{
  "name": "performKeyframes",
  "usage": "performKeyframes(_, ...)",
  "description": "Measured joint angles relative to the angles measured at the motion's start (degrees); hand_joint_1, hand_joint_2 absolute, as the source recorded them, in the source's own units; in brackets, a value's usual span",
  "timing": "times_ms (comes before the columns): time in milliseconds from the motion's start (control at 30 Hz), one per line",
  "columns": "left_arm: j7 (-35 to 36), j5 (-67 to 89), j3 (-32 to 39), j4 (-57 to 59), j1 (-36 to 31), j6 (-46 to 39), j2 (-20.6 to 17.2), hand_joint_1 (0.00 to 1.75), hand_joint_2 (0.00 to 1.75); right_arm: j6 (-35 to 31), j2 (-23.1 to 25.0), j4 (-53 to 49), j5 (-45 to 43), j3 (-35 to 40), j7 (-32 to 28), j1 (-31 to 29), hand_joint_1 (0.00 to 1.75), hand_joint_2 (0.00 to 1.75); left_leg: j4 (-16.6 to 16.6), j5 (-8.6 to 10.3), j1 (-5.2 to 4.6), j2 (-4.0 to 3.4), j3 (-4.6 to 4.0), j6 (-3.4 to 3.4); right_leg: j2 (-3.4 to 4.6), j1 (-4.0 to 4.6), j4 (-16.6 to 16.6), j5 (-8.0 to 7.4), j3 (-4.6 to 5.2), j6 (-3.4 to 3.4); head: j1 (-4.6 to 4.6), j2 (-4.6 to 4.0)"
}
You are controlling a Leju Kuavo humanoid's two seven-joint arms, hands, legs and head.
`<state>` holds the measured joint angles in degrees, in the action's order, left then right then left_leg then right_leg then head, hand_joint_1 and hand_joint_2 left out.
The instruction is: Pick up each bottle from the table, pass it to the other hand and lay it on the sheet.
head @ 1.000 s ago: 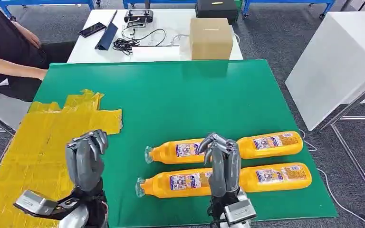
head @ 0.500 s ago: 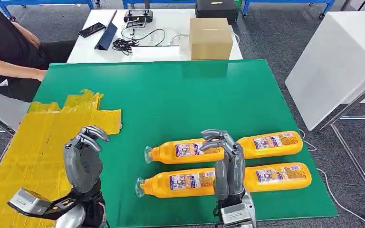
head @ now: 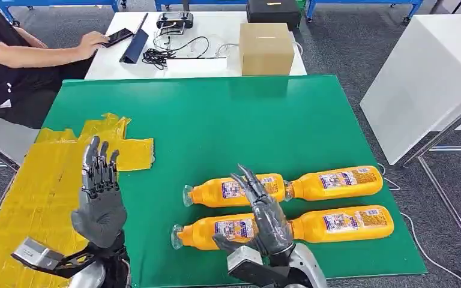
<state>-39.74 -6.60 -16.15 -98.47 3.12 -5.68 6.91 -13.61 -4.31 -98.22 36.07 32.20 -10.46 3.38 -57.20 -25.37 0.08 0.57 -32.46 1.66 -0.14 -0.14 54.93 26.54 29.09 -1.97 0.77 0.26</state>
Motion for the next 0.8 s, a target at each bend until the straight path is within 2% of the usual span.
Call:
performKeyframes(233,0.76,-0.02,1.35,0.44,0.11,0.41,0.37,0.00,0.00,2.38,-4.04,0.87,2.29,2.80,4.76,-0.27,0.00,1.75,0.00,0.00,0.00,0.00,0.00,0.00,0.00,0.00,0.00,0.00,0.00,0.00,0.00,0.00)
performKeyframes(800,0.76,0.00,1.97,0.74,0.12,0.42,0.70,0.00,0.00,2.38,-5.81,1.20,2.42,3.84,4.91,-0.61,0.00,1.75,0.00,0.00,0.00,0.00,0.00,0.00,0.00,0.00,0.00,0.00,0.00,0.00,0.00,0.00)
